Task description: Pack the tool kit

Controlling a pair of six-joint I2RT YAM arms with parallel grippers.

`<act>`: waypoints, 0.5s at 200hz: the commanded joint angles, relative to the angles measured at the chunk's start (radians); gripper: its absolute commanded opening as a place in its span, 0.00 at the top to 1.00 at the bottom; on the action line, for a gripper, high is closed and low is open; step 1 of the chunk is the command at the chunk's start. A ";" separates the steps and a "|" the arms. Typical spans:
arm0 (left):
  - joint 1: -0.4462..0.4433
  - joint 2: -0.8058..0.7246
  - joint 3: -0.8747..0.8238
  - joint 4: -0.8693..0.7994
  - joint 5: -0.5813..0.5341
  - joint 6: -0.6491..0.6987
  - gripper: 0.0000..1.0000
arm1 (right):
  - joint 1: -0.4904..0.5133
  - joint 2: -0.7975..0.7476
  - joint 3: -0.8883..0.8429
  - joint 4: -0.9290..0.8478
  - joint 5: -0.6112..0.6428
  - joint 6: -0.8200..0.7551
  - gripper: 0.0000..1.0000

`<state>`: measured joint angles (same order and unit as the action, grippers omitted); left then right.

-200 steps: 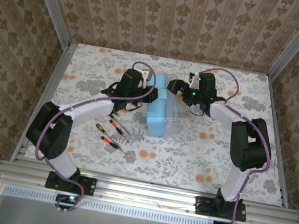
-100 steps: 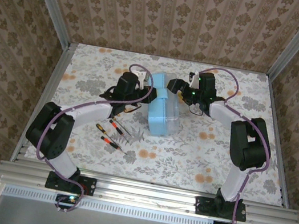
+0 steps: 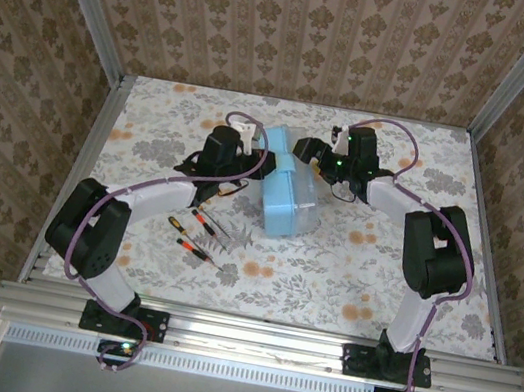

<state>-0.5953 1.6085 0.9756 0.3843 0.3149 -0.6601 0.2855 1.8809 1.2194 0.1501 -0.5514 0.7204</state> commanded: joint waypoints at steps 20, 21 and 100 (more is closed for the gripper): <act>-0.008 -0.032 0.034 0.174 0.064 0.001 0.91 | 0.057 0.063 -0.020 -0.142 -0.002 -0.013 0.05; -0.008 -0.031 0.034 0.174 0.064 0.001 0.91 | 0.057 0.064 -0.020 -0.142 -0.001 -0.013 0.05; 0.018 -0.162 0.050 -0.231 -0.008 0.049 0.72 | 0.057 0.072 0.002 -0.153 0.003 -0.016 0.05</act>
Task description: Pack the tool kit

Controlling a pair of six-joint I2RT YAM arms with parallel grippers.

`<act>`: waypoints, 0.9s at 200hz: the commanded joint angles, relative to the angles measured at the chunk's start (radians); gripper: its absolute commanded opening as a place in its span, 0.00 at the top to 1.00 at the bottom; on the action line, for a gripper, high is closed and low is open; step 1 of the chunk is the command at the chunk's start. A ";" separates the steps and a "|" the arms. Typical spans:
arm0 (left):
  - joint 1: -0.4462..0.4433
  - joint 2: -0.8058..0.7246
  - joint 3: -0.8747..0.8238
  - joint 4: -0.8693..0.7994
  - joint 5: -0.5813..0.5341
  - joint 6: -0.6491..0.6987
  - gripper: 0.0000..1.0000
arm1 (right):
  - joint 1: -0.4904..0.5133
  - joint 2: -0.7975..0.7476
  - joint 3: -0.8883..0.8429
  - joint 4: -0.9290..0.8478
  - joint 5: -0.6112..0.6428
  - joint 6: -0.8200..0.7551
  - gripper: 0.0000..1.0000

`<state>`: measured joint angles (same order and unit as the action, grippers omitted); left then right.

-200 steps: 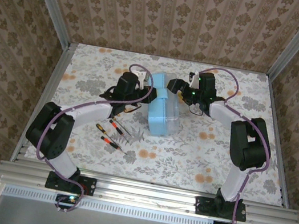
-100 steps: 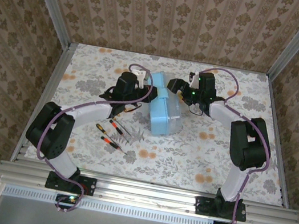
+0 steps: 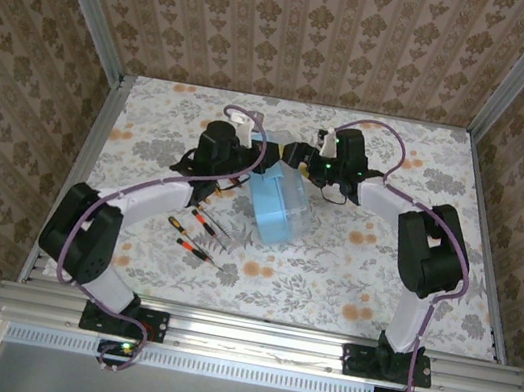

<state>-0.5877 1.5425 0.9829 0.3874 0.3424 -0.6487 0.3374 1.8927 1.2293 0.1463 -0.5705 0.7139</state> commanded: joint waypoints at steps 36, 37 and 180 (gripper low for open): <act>0.023 -0.141 0.139 -0.598 -0.094 0.040 0.31 | 0.005 0.072 0.010 -0.152 0.017 -0.010 0.05; 0.024 -0.140 0.142 -0.608 -0.095 0.038 0.30 | 0.005 0.072 0.011 -0.153 0.017 -0.010 0.05; 0.072 0.046 0.313 -0.756 0.125 -0.137 0.03 | 0.005 0.095 0.042 -0.159 0.010 -0.018 0.05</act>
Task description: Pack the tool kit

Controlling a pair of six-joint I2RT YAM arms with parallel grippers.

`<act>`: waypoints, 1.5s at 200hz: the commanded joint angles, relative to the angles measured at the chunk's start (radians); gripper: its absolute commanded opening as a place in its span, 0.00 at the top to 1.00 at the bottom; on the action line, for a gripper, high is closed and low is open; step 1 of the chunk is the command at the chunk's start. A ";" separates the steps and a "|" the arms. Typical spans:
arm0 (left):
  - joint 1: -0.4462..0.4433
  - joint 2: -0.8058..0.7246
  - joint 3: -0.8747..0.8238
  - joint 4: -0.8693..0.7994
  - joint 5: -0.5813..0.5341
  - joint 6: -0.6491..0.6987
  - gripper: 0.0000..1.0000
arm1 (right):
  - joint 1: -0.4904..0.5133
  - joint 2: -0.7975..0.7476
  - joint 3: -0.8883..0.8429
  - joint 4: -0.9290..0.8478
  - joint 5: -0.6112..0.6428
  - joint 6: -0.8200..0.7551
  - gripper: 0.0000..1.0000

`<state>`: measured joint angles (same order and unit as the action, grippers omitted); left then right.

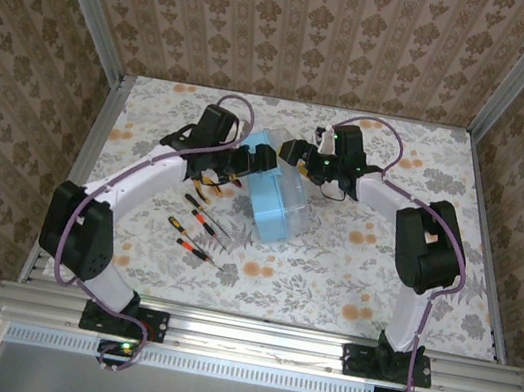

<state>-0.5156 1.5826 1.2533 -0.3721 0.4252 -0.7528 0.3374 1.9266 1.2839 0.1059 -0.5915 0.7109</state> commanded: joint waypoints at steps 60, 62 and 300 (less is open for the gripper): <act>-0.003 0.006 0.078 -0.013 0.036 -0.028 0.05 | 0.005 0.062 -0.017 -0.110 0.028 -0.010 0.05; -0.003 0.007 0.079 -0.013 0.036 -0.028 0.05 | 0.005 0.062 -0.017 -0.110 0.028 -0.010 0.05; -0.066 0.103 0.124 0.097 0.060 -0.118 0.06 | 0.010 0.063 -0.038 -0.071 0.025 0.013 0.05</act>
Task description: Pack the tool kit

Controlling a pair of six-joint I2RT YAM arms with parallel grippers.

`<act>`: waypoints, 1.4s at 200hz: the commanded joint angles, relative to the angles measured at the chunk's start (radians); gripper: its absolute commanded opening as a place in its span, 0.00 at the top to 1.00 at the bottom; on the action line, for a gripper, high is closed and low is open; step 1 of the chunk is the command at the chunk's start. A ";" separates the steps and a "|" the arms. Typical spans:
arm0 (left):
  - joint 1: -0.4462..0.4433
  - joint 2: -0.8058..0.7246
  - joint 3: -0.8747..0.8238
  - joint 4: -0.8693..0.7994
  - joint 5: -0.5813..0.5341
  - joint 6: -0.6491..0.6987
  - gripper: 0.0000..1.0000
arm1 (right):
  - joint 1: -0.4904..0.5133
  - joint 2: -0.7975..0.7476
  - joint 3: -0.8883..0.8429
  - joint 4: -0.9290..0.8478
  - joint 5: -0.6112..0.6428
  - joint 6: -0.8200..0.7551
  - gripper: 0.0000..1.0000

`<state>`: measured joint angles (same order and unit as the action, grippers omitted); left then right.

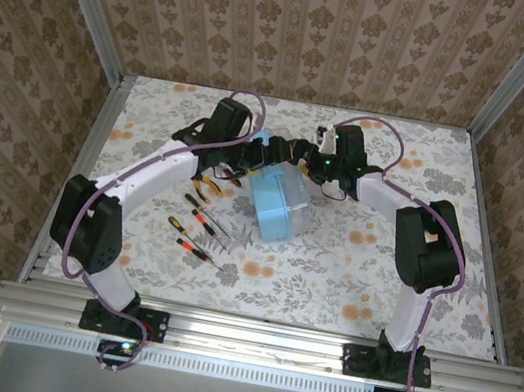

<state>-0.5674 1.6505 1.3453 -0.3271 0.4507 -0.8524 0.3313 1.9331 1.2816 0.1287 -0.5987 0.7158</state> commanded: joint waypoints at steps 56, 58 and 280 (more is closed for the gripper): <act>-0.023 0.048 -0.009 0.168 0.047 -0.048 0.06 | 0.023 0.061 -0.033 -0.093 0.033 0.010 0.05; -0.023 0.047 -0.014 0.181 0.048 -0.050 0.06 | 0.023 0.060 -0.032 -0.093 0.033 0.010 0.05; -0.037 0.064 -0.216 0.767 0.062 -0.180 0.08 | 0.048 0.086 -0.007 -0.102 0.037 0.014 0.05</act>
<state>-0.5632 1.6768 1.1259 0.2638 0.4492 -1.0191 0.3073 1.9491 1.3014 0.1856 -0.4545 0.7109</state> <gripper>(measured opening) 0.921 0.954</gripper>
